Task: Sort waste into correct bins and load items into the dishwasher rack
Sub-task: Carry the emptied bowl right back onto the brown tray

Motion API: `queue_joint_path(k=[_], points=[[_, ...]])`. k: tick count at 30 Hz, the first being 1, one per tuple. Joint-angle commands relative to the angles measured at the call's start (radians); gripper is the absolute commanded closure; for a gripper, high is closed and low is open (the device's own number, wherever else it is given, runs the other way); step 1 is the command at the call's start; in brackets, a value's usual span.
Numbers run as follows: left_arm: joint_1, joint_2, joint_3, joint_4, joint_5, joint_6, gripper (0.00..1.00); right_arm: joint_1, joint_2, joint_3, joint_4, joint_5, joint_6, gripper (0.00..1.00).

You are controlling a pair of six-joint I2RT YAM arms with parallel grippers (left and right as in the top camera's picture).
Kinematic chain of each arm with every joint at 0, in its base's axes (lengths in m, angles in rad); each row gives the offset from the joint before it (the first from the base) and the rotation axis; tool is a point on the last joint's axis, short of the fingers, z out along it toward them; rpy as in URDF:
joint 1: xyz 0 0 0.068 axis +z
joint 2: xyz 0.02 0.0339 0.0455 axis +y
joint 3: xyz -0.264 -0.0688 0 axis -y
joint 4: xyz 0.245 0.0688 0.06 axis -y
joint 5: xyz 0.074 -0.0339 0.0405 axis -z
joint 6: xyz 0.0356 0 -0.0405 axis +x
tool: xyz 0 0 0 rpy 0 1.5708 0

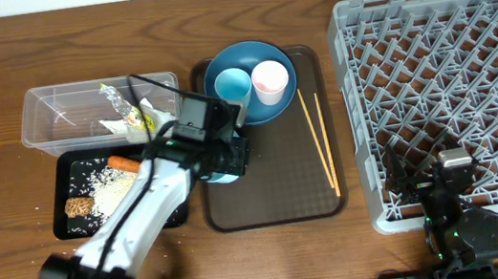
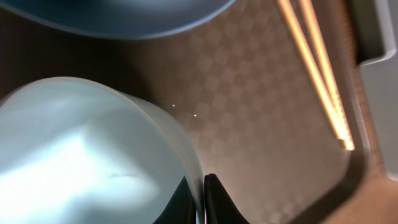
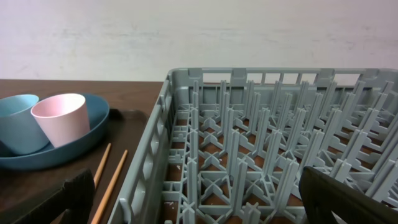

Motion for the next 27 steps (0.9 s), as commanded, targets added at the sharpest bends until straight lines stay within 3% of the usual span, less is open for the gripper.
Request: queue_joint_path(k=[1, 12, 14, 16, 19, 27], points=[[-0.024, 0.050, 0.017, 0.018, -0.041, -0.008, 0.93, -0.027, -0.004, -0.002, -0.004, 0.000, -0.012, 0.01], [-0.110, 0.059, 0.018, 0.032, -0.039, 0.014, 0.93, -0.027, -0.005, -0.002, -0.004, 0.000, -0.012, 0.01], [-0.121, 0.059, 0.020, 0.032, -0.040, 0.034, 0.83, -0.027, -0.005, -0.002, -0.004, 0.000, -0.012, 0.01], [-0.126, 0.058, 0.023, 0.031, -0.040, 0.041, 0.60, -0.027, -0.004, -0.002, -0.004, 0.000, -0.012, 0.01], [-0.125, 0.050, 0.024, 0.023, -0.039, 0.041, 0.43, -0.027, -0.005, -0.002, -0.004, 0.000, -0.012, 0.01], [-0.125, -0.058, 0.090, 0.004, -0.051, 0.041, 0.34, -0.027, -0.004, -0.002, -0.004, 0.000, -0.012, 0.01]])
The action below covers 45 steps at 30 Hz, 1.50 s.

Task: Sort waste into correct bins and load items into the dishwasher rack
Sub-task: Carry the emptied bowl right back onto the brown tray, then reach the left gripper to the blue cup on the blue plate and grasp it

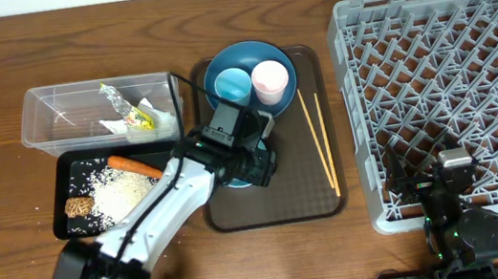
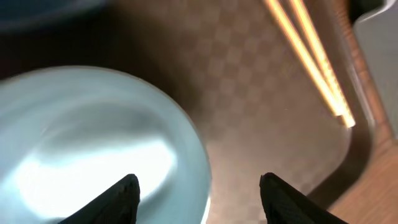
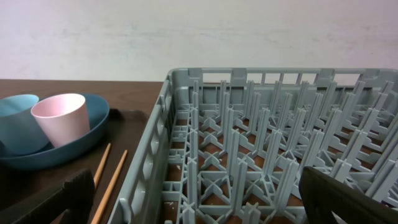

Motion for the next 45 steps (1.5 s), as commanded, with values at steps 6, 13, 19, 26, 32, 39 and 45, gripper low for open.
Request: queue_joint_path(k=[6, 13, 19, 26, 32, 39, 45], points=[[0.001, -0.150, 0.166, 0.010, -0.214, 0.008, 0.31, -0.027, -0.005, -0.002, -0.004, 0.000, -0.012, 0.01], [0.033, -0.126, 0.175, 0.151, -0.462, 0.011, 0.31, -0.027, -0.004, -0.002, -0.004, 0.000, -0.012, 0.01], [0.134, -0.084, 0.175, 0.249, -0.447, -0.044, 0.27, -0.027, -0.005, -0.002, -0.004, 0.000, -0.012, 0.01], [0.225, -0.030, 0.175, 0.268, -0.304, -0.096, 0.28, -0.027, -0.004, -0.002, -0.004, 0.000, -0.012, 0.01], [0.230, 0.039, 0.195, 0.254, -0.225, -0.106, 0.25, -0.027, -0.005, -0.002, -0.004, 0.000, -0.012, 0.01], [0.242, 0.092, 0.467, -0.028, -0.164, -0.102, 0.23, -0.027, -0.004, -0.002, -0.004, 0.000, -0.012, 0.01], [0.242, 0.164, 0.641, -0.200, -0.164, -0.103, 0.23, -0.027, -0.005, -0.002, -0.004, 0.000, -0.012, 0.01]])
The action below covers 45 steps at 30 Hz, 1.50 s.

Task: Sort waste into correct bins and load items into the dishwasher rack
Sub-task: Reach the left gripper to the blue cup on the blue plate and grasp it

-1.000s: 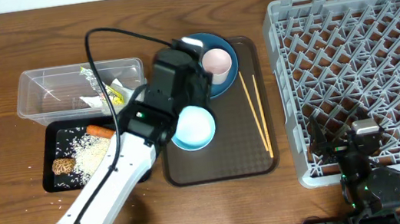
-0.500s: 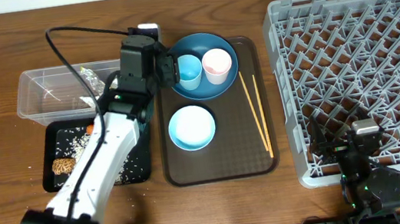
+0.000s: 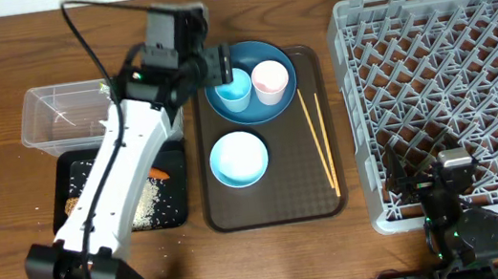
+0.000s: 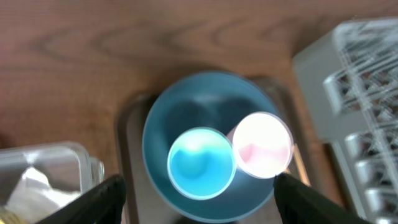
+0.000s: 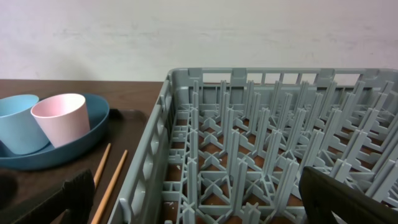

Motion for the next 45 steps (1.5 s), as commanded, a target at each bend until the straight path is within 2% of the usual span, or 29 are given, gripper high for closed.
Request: queue_joint_path(k=[1, 6, 9, 15, 16, 19, 22, 32, 39, 42, 45], points=[[0.005, 0.074, 0.061, -0.047, 0.013, 0.001, 0.23, -0.027, -0.004, -0.002, -0.004, 0.000, -0.012, 0.01], [0.005, 0.173, 0.061, -0.055, 0.014, 0.002, 0.22, -0.027, -0.004, -0.002, -0.004, 0.000, -0.012, 0.01], [0.005, 0.198, 0.061, -0.042, 0.013, 0.002, 0.03, -0.027, -0.005, -0.002, -0.004, 0.000, -0.012, 0.01], [0.005, 0.198, 0.054, -0.038, 0.008, 0.002, 0.02, -0.027, -0.005, -0.002, -0.004, 0.000, -0.012, 0.01], [0.005, 0.198, 0.048, -0.034, 0.008, 0.002, 0.03, -0.027, -0.005, -0.002, -0.004, 0.000, -0.012, 0.01], [0.005, 0.201, 0.028, -0.026, -0.001, 0.002, 0.25, -0.027, -0.004, -0.002, -0.004, 0.000, -0.012, 0.01], [0.005, 0.206, 0.010, -0.024, -0.055, 0.001, 0.32, -0.027, -0.005, -0.002, -0.004, 0.000, -0.012, 0.01], [0.004, 0.236, -0.012, -0.023, -0.069, -0.003, 0.32, -0.027, -0.005, -0.002, -0.004, 0.000, -0.012, 0.01], [0.004, 0.319, -0.012, -0.004, -0.053, -0.051, 0.32, -0.027, -0.005, -0.002, -0.004, 0.000, -0.012, 0.01], [0.004, 0.335, -0.012, -0.008, -0.042, -0.051, 0.34, -0.027, -0.004, -0.002, -0.004, 0.000, -0.012, 0.01], [0.004, 0.337, -0.012, -0.008, -0.043, -0.051, 0.41, -0.027, -0.005, -0.002, -0.004, 0.000, -0.012, 0.01]])
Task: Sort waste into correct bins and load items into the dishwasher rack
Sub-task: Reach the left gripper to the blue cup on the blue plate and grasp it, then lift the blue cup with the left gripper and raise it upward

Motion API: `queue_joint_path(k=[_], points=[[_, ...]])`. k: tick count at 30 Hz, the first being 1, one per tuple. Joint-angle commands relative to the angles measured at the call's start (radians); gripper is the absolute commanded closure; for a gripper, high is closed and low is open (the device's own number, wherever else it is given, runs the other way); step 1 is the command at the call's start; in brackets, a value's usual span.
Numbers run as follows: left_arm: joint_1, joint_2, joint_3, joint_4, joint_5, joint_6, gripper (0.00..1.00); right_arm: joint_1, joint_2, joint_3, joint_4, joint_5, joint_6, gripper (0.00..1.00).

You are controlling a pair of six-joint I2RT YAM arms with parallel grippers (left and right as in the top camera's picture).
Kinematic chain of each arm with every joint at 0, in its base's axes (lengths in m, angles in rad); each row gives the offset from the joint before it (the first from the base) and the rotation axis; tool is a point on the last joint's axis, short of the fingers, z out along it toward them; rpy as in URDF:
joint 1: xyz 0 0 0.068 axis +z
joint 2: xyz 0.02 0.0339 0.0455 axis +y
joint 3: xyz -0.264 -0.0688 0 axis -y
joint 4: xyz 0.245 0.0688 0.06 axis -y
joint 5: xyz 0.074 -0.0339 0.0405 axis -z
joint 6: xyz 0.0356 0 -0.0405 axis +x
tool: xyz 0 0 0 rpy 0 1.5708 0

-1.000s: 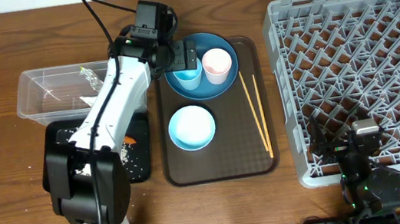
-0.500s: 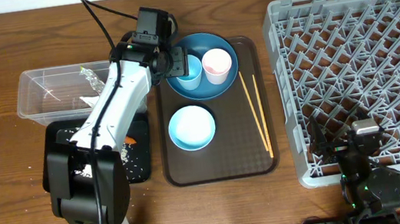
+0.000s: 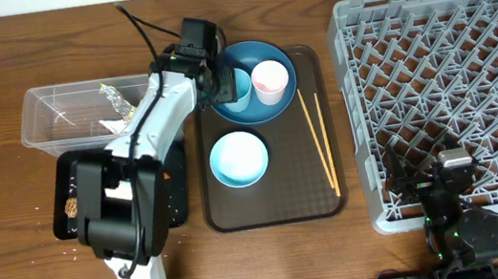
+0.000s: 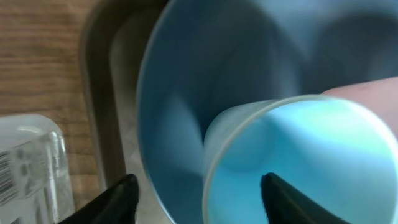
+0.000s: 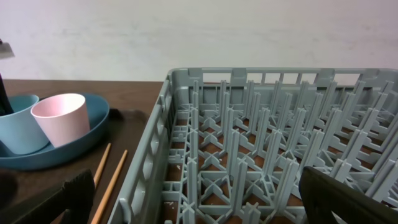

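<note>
A dark blue plate [image 3: 256, 117] on the brown tray [image 3: 277, 203] carries a blue cup [image 3: 240, 85] and a pink cup [image 3: 270, 79]. My left gripper [image 3: 220, 83] is open and low at the blue cup [image 4: 311, 162]. One finger is outside its left wall over the plate [image 4: 174, 124], the other over its mouth. A light blue bowl [image 3: 238, 158] stands upright on the tray. Two chopsticks [image 3: 319, 145] lie along the tray's right side. My right gripper [image 5: 199, 199] rests open at the front edge of the grey dishwasher rack [image 3: 451, 65].
A clear bin [image 3: 63, 116] with wrappers stands left of the tray. A black tray [image 3: 73, 196] with rice and food scraps lies in front of it. The left arm's link stretches over both toward the plate.
My left gripper, open high above the blue plate 1.5 s ago, is now down at the blue cup, with its fingers either side of the cup's left wall. The right arm has not moved.
First my left gripper was shut on the light blue bowl's rim on the tray. Then it was open, with the bowl left standing on the tray. Later it hung open above the plate with the two cups, and now it is at the blue cup.
</note>
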Motion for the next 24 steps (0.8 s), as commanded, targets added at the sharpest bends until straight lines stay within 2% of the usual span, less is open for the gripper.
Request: queue_joint_path(k=[1, 6, 8, 10, 11, 12, 24], points=[[0.004, -0.005, 0.000, -0.003, 0.007, -0.011, 0.44, -0.027, -0.005, -0.002, -0.004, 0.000, -0.012, 0.01], [0.004, -0.005, 0.000, -0.002, 0.006, -0.011, 0.69, -0.027, -0.004, -0.002, -0.004, 0.000, -0.012, 0.01], [0.004, -0.006, 0.000, 0.000, 0.006, -0.010, 0.72, -0.027, -0.005, -0.002, -0.004, 0.000, -0.012, 0.01], [0.004, -0.006, 0.000, 0.001, 0.006, -0.010, 0.78, -0.027, -0.004, -0.002, -0.004, 0.000, -0.012, 0.01], [0.004, -0.009, 0.000, 0.002, 0.006, -0.010, 0.89, -0.027, -0.005, -0.002, -0.004, 0.000, -0.012, 0.01], [0.005, -0.012, 0.000, 0.001, 0.006, -0.010, 0.94, -0.027, -0.005, -0.002, -0.004, 0.000, -0.012, 0.01], [0.063, -0.139, 0.012, 0.022, 0.019, 0.008, 0.94, -0.027, -0.005, -0.002, -0.004, 0.000, -0.012, 0.01]])
